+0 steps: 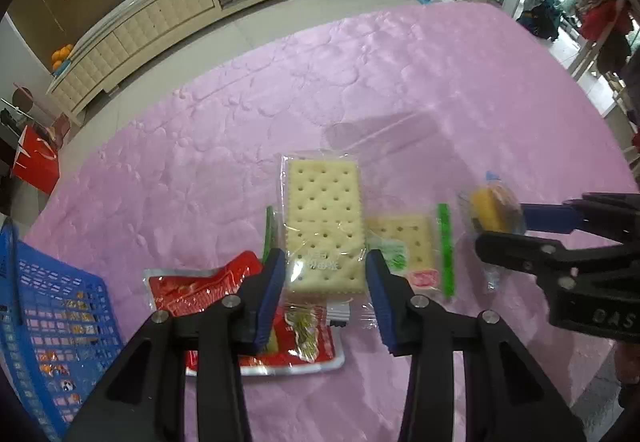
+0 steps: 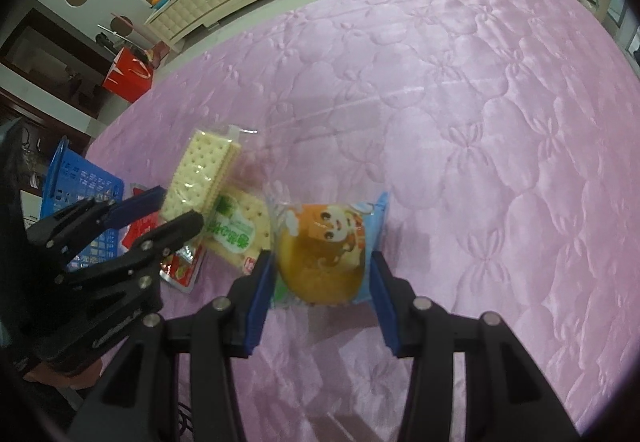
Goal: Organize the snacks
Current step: 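Carry the cracker pack and bun bag over the blue basket with both tools, then open both tools to drop the cracker pack and bun bag into the basket, then move both tools away from the basket toward the red packet and green cracker pack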
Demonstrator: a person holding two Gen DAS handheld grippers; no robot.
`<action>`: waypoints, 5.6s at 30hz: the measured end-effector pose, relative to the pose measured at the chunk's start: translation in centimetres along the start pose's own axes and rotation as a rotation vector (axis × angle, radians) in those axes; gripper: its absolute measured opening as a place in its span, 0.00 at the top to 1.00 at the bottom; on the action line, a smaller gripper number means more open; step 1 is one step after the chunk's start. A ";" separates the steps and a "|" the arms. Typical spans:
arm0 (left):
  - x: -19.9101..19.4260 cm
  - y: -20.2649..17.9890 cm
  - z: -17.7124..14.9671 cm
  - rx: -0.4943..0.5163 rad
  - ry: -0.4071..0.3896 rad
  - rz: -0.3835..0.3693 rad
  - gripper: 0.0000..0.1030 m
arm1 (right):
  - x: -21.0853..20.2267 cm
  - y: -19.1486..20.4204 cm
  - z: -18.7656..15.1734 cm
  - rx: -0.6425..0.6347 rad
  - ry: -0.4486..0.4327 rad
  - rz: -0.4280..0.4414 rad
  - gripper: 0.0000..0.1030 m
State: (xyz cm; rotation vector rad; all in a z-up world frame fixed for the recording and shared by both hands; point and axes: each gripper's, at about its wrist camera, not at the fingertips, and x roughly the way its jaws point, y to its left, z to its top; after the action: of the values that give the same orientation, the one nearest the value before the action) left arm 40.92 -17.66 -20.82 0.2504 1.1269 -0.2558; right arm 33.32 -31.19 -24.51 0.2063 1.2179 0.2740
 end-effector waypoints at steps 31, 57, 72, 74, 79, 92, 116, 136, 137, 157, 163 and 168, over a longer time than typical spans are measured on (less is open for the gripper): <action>-25.9 8.2 -15.8 -0.098 -0.293 0.020 0.62 | -13.6 19.4 -8.3 -0.253 -0.174 0.014 0.50; -27.7 24.4 -21.3 -0.280 -0.310 0.071 0.62 | -5.0 36.0 -5.3 -0.469 -0.090 0.033 0.50; -19.2 27.8 -17.9 -0.295 -0.214 0.025 0.62 | 1.4 37.4 -1.4 -0.530 -0.033 -0.039 0.50; -18.3 28.0 -17.6 -0.301 -0.204 0.020 0.62 | 1.9 37.4 -1.0 -0.524 -0.025 -0.046 0.50; -16.5 28.2 -16.8 -0.311 -0.179 0.006 0.62 | 3.1 37.1 -0.3 -0.544 -0.003 -0.078 0.50; -15.8 29.0 -16.3 -0.346 -0.173 -0.011 0.46 | 3.6 36.7 0.6 -0.536 0.012 -0.063 0.40; -26.6 21.2 -18.5 -0.291 -0.270 0.036 0.38 | -9.4 32.6 -4.6 -0.454 -0.136 -0.064 0.22; -27.9 9.3 -15.1 -0.140 -0.310 0.035 0.35 | -16.0 21.8 -7.1 -0.396 -0.207 -0.113 0.22; -27.4 8.8 -14.8 -0.133 -0.306 0.031 0.35 | -15.9 21.2 -7.1 -0.398 -0.204 -0.120 0.22; -13.5 3.5 -10.0 -0.055 -0.165 0.037 0.35 | -6.1 11.6 -4.3 -0.524 -0.081 -0.181 0.22; -9.6 2.9 -9.1 -0.014 -0.117 0.046 0.39 | -2.7 10.8 -2.7 -0.578 -0.059 -0.185 0.22; -7.1 3.6 -8.0 -0.006 -0.077 0.062 0.45 | -0.5 10.2 -1.2 -0.605 -0.043 -0.157 0.22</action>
State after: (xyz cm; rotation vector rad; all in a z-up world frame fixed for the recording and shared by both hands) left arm 32.41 -11.18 -17.36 0.2679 1.0422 -0.2053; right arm 31.10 -21.68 -21.42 -0.4040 1.0517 0.4838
